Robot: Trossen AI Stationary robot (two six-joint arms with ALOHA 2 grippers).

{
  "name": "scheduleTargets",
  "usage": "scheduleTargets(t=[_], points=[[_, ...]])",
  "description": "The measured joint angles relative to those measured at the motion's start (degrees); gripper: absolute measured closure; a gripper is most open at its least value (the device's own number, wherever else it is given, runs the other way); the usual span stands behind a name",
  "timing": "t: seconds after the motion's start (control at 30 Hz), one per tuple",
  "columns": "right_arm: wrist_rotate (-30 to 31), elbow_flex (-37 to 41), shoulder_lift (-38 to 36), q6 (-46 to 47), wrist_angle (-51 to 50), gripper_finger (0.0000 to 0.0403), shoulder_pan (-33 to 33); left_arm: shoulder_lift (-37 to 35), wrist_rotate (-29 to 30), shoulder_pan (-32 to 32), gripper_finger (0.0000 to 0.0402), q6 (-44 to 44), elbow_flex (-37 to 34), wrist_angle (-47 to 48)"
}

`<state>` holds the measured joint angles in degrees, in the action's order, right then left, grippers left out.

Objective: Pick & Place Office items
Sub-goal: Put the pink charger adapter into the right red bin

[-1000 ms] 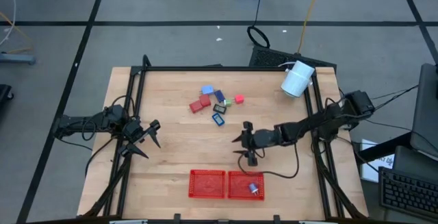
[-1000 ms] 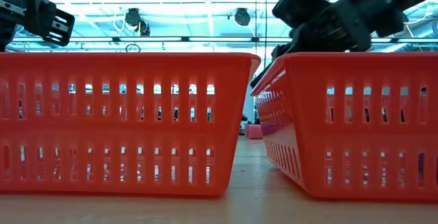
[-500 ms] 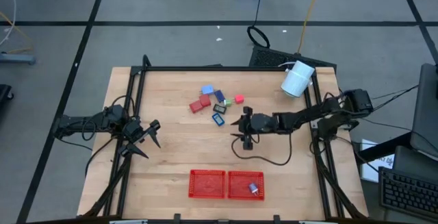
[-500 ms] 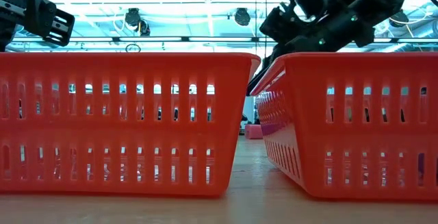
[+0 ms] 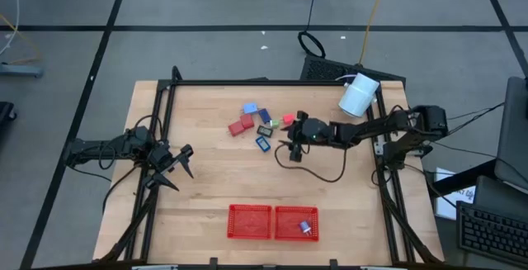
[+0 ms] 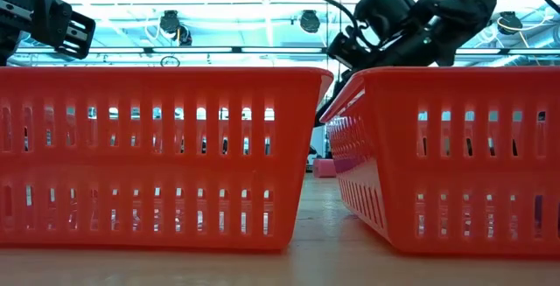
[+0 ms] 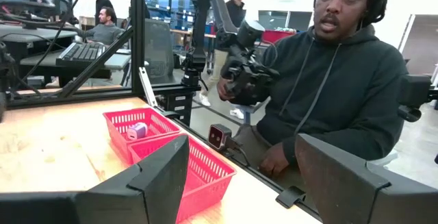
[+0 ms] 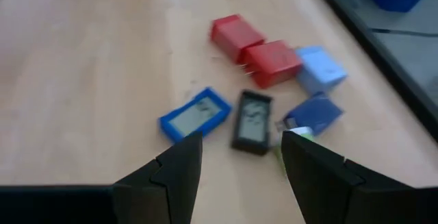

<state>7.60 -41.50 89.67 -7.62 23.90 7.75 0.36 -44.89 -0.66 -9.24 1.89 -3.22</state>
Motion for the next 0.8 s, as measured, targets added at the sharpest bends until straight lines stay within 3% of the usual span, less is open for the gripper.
scheduleTargets(t=[0.3,0.53,0.8], points=[[0.28,0.00,-0.38,-0.81,1.12,0.0211,4.90,0.00,-0.01,0.01,0.0131,0.01,0.00,0.00],[7.84,0.00,-0.40,-0.66,1.09,0.0211,6.18,0.00,-0.01,0.00,0.0131,-0.01,0.01,0.01],[8.80,0.07,-2.49,-0.67,-1.13,0.0211,5.97,0.00,0.00,0.00,0.0131,0.01,0.00,0.00]])
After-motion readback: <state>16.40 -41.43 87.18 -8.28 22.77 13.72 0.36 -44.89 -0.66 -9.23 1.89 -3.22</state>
